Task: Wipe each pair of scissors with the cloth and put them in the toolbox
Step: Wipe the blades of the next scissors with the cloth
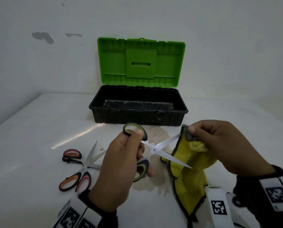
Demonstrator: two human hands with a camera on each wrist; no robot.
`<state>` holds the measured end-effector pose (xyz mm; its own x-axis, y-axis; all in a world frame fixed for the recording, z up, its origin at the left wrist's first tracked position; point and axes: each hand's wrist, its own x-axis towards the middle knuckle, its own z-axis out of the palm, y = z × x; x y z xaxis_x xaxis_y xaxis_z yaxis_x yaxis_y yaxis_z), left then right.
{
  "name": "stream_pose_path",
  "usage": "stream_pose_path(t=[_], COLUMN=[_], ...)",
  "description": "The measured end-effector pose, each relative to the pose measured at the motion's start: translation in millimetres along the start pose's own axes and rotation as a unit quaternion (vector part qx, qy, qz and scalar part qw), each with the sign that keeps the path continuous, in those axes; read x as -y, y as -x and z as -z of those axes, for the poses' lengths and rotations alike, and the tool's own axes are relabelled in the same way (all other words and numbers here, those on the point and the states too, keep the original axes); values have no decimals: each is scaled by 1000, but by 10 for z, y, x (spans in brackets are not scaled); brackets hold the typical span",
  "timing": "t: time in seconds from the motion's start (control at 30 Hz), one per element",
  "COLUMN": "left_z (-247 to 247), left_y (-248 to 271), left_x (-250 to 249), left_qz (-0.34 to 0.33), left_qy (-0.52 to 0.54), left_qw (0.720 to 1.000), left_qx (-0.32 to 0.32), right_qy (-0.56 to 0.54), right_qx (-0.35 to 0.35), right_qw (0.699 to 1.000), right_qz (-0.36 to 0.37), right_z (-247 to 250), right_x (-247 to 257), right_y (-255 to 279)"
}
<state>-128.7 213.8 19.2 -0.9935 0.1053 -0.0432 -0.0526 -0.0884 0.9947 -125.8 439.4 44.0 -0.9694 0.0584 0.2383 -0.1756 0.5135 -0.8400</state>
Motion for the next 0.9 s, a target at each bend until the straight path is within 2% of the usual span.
stream_pose_path(t=[0.07, 0.1, 0.27, 0.37, 0.43, 0.53, 0.6, 0.73, 0.9], left_z=[17, 25, -70, -124, -123, -110, -109, -97, -83], left_y=[19, 20, -17, -37, -48, -56, -57, -78, -91], left_x=[20, 26, 100, 135, 145, 162, 174, 193, 195], left_qz=[-29, -37, -69, -86, -85, -83, -87, -95, -101], left_qy=[-1, 3, 36, 38, 39, 48, 50, 38, 24], left_qw=[999, 999, 996, 993, 992, 992, 992, 992, 993], left_qx=[-20, -26, -52, -78, -89, -76, -70, -74, -56], right_qy=[-18, -29, -81, -52, -39, -75, -87, -101, -71], right_qx=[-67, -72, 39, 94, 94, 48, 42, 79, 184], right_qw=[998, 997, 996, 993, 993, 996, 995, 990, 980], right_qz=[-11, -13, 13, 53, 61, 13, -22, -55, -17], right_z=[20, 15, -234, -391, -459, -544, -597, -611, -616], right_x=[-37, -38, 121, 223, 219, 165, 136, 146, 233], right_y=[11, 30, 175, 240, 250, 211, 180, 122, 96])
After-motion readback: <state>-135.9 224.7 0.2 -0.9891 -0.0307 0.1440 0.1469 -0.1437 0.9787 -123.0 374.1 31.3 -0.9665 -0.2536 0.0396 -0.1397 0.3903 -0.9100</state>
